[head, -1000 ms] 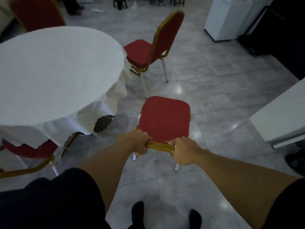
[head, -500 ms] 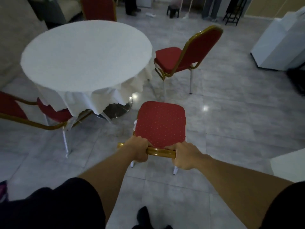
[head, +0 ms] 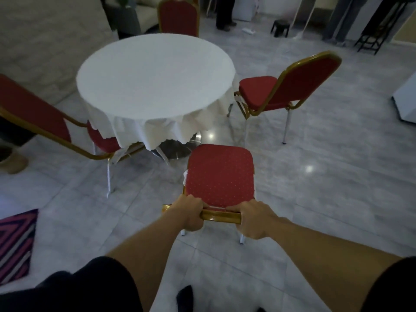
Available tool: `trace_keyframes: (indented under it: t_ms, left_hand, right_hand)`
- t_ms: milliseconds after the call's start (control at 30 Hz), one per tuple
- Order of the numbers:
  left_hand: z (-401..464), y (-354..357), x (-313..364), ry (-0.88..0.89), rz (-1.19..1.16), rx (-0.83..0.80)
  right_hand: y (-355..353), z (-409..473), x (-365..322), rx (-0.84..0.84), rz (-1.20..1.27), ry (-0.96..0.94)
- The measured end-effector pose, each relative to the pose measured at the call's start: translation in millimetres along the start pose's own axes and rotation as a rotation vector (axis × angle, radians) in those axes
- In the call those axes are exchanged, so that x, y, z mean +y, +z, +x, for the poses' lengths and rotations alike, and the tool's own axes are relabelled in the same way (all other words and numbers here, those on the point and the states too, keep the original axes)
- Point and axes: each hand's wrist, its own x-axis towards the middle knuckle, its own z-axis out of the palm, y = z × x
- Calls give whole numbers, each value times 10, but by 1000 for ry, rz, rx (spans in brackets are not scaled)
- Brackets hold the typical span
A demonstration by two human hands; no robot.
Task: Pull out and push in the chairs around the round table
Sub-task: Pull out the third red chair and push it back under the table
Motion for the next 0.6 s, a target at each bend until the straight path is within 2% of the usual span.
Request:
trace_keyframes:
  t_ms: [300, 433, 600]
  left_hand:
    - [6, 252, 735, -227, -112, 67]
    - [100, 323, 1113, -297, -176, 75]
    - [235, 323, 1245, -375, -264, 91]
  right_hand:
    - [-350, -92, 582, -95, -131, -242]
    - [-544, -162, 875, -111, -193, -302]
    - [-694, -69, 1030, -124, -231, -358]
